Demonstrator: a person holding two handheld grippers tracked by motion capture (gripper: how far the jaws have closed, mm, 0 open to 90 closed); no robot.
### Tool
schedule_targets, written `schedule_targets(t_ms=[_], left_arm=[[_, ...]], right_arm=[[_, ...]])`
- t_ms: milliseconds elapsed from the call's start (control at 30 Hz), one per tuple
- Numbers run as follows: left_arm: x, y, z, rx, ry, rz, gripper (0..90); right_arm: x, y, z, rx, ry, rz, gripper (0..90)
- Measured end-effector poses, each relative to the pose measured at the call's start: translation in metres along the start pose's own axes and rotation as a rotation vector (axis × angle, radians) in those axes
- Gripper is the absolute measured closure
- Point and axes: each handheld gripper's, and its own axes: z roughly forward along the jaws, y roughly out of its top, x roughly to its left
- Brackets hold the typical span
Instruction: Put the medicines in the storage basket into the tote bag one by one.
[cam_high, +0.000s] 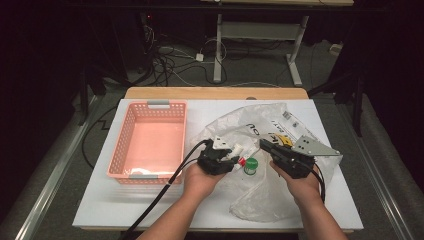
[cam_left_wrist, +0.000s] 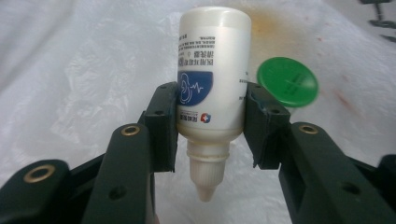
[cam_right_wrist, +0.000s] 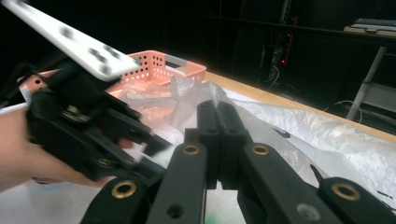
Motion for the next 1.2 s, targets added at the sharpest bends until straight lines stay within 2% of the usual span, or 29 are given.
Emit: schedule_targets(t_ms=[167, 333, 600, 667, 700, 733, 800, 900, 1067, 1200], left_arm=[[0.002, 0.009, 0.017, 0.013, 0.01, 0.01, 57.2], [0.008, 0.017, 0.037, 0.013, -0.003, -0.027, 57.0], [0.013, 0.027, 0.061, 0.023, 0.014, -0.016, 56.9], [0.014, 0.028, 0.064, 0.022, -0.002, -0.024, 56.9], [0.015, 0.028, 0.064, 0.02, -0.014, -0.042, 56.6], [0.016, 0.027, 0.064, 0.019, -0.017, -0.05, 56.0], [0.015, 0.028, 0.061, 0.024, -0.019, -0.037, 49.2], [0.012, 0.026, 0.051, 0.008, -0.012, -0.032, 44.8], [0.005, 0.018, 0.025, -0.037, -0.024, -0.005, 44.2], [-0.003, 0.003, 0.003, -0.064, -0.034, 0.021, 44.2]], right_arm=[[-0.001, 0.0, 0.001, -0.001, 0.001, 0.003, 90.0], [-0.001, 0.0, 0.001, -0.003, -0.002, 0.006, 90.0], [-0.004, -0.001, 0.0, -0.005, -0.003, 0.016, 90.0], [-0.004, -0.001, 0.0, -0.004, -0.002, 0.015, 90.0], [-0.004, -0.001, 0.0, -0.004, -0.002, 0.014, 90.0], [-0.004, -0.001, 0.0, -0.006, -0.002, 0.013, 90.0], [-0.005, -0.001, -0.001, -0.007, 0.0, 0.013, 90.0], [-0.005, -0.001, -0.001, -0.003, 0.0, 0.013, 90.0], [-0.003, -0.002, 0.001, 0.003, 0.003, 0.012, 90.0], [-0.001, -0.001, -0.001, 0.0, 0.005, 0.007, 90.0]])
